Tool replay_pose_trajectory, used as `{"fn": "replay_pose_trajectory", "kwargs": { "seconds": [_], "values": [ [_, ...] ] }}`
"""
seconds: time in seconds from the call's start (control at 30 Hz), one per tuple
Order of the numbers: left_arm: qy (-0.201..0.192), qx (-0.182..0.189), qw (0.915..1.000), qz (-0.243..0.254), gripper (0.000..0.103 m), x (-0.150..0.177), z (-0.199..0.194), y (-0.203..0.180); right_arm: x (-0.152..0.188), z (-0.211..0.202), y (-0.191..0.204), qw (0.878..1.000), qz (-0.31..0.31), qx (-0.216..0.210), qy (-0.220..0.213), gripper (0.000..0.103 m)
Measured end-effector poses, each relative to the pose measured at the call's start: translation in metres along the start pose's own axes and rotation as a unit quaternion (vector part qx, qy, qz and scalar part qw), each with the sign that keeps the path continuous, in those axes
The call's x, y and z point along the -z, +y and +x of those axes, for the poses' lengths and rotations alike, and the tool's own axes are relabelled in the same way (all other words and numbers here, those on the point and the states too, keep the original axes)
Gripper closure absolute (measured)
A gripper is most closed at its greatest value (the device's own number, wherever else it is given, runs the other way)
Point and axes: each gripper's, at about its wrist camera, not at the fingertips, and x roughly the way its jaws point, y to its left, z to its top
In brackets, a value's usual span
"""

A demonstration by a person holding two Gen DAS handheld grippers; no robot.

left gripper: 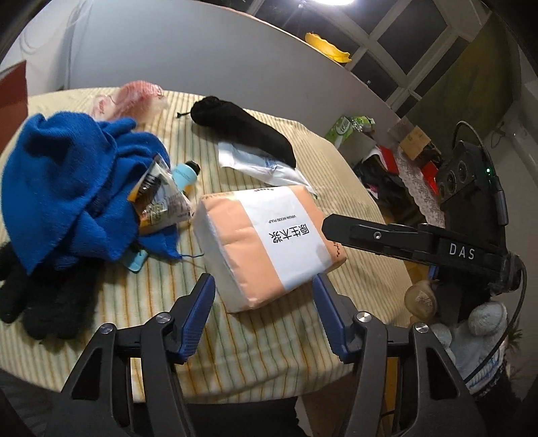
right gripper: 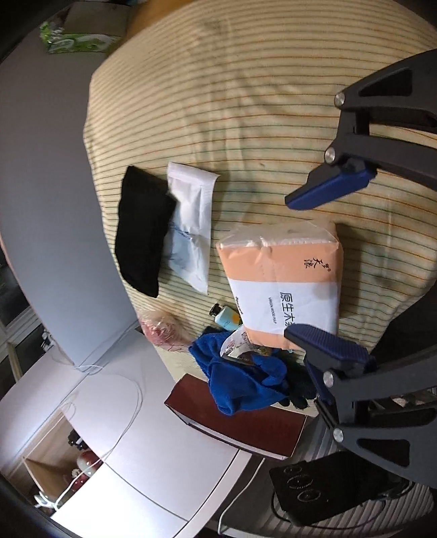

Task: Organize soft objects
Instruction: 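Move the right tool to the orange-and-white tissue pack and close on it, then carry the tissue pack with the right tool into the box and release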

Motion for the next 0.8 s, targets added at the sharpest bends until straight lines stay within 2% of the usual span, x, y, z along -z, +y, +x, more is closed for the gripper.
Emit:
{"fn": "replay_pose_trajectory", "kwargs": {
  "seconds": [0.37, 0.8],
  "values": [
    [0.014, 0.007, 0.9998, -0.014, 0.048, -0.001, 0.012, 0.007, 0.001, 0.016, 0.001, 0.999, -0.007, -0.006, 0.030, 0.051],
    [0.006, 0.009, 0.9999, -0.003, 0.053, -0.005, 0.013, 0.004, 0.001, 0.016, 0.000, 0.999, -0.015, 0.004, 0.036, 0.060]
  ]
}}
